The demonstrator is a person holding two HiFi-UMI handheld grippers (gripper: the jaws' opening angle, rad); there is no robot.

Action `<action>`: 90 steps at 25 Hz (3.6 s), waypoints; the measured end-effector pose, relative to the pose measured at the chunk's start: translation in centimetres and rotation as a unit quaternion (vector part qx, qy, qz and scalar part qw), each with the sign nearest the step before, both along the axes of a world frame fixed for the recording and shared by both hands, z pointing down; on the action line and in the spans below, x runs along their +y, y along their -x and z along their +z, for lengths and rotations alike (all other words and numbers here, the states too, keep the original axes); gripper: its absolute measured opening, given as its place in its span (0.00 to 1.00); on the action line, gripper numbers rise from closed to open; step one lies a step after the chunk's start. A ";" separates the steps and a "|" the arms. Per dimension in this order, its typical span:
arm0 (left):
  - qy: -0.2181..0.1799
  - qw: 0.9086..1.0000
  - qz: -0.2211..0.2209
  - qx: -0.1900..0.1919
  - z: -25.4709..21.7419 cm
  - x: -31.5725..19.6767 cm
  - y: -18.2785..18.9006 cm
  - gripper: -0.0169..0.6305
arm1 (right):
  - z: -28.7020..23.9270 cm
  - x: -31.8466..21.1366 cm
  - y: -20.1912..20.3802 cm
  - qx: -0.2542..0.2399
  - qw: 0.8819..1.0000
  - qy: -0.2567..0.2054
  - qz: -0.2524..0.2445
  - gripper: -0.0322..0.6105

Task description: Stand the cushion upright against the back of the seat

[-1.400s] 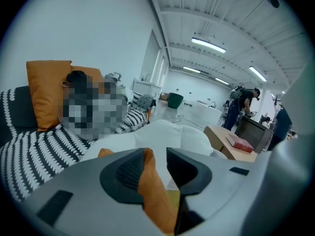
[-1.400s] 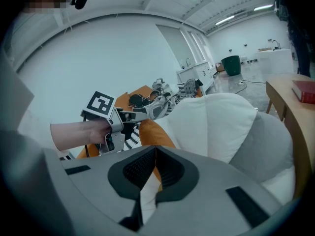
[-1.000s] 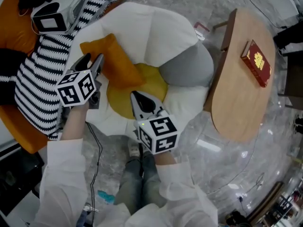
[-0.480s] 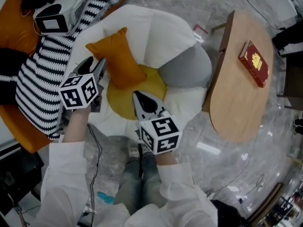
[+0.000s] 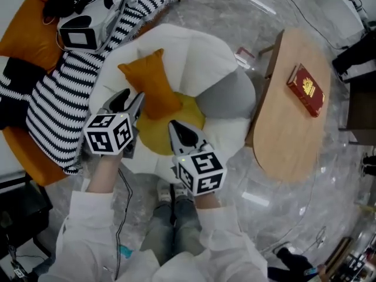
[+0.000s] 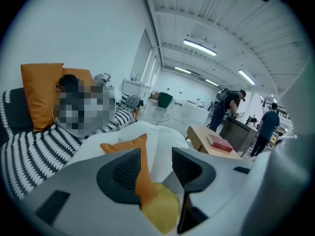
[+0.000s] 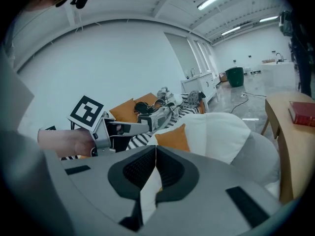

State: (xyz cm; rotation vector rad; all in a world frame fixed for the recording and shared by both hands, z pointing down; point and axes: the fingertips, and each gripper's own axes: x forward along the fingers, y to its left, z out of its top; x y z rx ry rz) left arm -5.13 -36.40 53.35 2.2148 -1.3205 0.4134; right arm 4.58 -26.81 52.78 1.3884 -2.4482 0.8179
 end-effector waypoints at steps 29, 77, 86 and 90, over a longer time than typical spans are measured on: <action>-0.097 0.990 0.100 -0.003 -25.3 22.2 -4.6 0.24 | -25.8 14.8 1.3 0.012 0.990 -0.123 -0.073 0.07; -0.045 0.987 0.136 0.073 -24.6 28.5 -6.6 0.04 | -25.9 19.2 0.9 0.060 0.986 -0.121 -0.093 0.07; -0.050 0.987 0.129 0.080 -24.8 28.9 -6.5 0.04 | -25.2 20.1 0.8 0.060 0.987 -0.110 -0.098 0.07; -0.048 0.987 0.131 0.081 -24.6 29.2 -6.9 0.04 | -24.8 20.4 0.3 0.061 0.988 -0.104 -0.101 0.07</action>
